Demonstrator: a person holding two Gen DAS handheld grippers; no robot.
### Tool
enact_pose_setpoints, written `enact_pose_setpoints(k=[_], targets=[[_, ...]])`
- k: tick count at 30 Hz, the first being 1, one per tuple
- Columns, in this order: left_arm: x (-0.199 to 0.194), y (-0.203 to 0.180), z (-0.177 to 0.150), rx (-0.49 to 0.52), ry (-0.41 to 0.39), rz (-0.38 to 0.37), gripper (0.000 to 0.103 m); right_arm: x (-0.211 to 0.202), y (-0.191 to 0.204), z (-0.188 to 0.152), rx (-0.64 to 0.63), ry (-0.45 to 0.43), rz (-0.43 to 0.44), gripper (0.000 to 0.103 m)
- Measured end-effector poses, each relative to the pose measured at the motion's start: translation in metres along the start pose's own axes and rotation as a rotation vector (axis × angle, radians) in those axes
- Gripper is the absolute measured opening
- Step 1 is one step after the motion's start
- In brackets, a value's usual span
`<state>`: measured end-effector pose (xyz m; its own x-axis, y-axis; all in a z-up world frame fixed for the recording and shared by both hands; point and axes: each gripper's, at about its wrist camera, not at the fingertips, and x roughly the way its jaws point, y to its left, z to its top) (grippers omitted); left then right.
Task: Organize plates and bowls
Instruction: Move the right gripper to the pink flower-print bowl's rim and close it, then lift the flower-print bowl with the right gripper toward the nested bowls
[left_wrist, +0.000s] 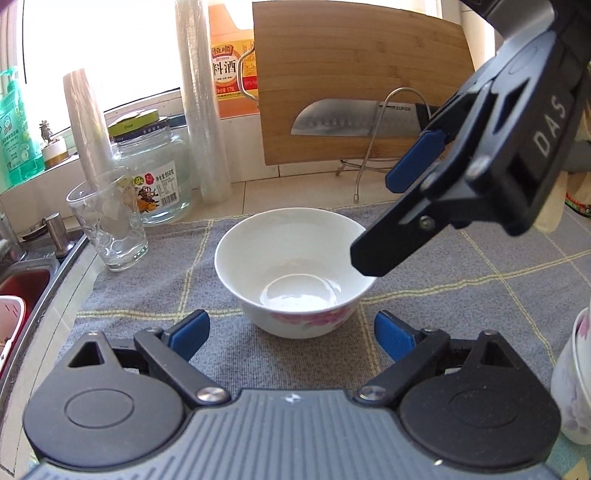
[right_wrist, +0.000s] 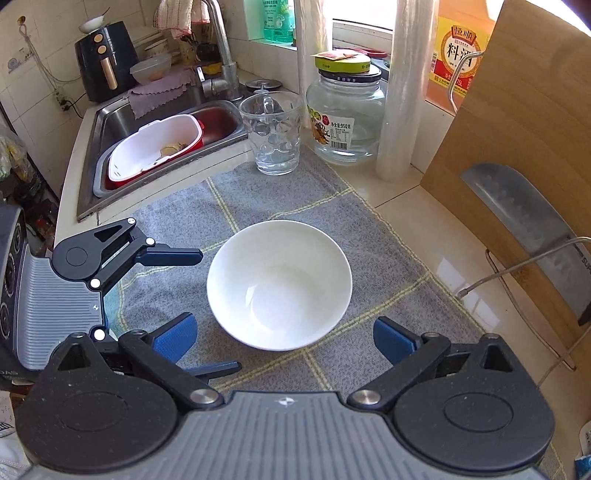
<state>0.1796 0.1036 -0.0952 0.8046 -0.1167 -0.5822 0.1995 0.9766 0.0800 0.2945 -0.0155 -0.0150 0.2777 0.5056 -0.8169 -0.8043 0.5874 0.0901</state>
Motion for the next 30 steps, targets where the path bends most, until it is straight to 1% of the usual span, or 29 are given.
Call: enact_pose_setpoints(k=[5,9,13,18,23,28,30], targets=[[0.009,-0.002,0.003,0.011,-0.005,0.002,0.095,0.023,-0.01,0.01,-0.009,0.026,-0.015,0.101],[0.015,-0.004,0.005,0.021,-0.008,0.003,0.095,0.035,-0.016,0.016,0.011,0.033,0.018,0.096],[0.019,-0.007,0.007,0.04,-0.016,0.011,0.095,0.045,-0.022,0.02,0.025,0.041,0.028,0.091],[0.023,-0.007,0.009,0.047,-0.018,0.016,0.093,0.05,-0.028,0.022,0.055,0.036,0.05,0.083],[0.024,-0.007,0.01,0.054,-0.018,0.011,0.093,0.052,-0.029,0.024,0.061,0.03,0.064,0.079],[0.025,-0.006,0.012,0.058,-0.019,0.007,0.093,0.055,-0.029,0.023,0.066,0.028,0.075,0.069],[0.025,-0.005,0.012,0.055,-0.019,0.004,0.093,0.055,-0.029,0.023,0.068,0.027,0.079,0.068]])
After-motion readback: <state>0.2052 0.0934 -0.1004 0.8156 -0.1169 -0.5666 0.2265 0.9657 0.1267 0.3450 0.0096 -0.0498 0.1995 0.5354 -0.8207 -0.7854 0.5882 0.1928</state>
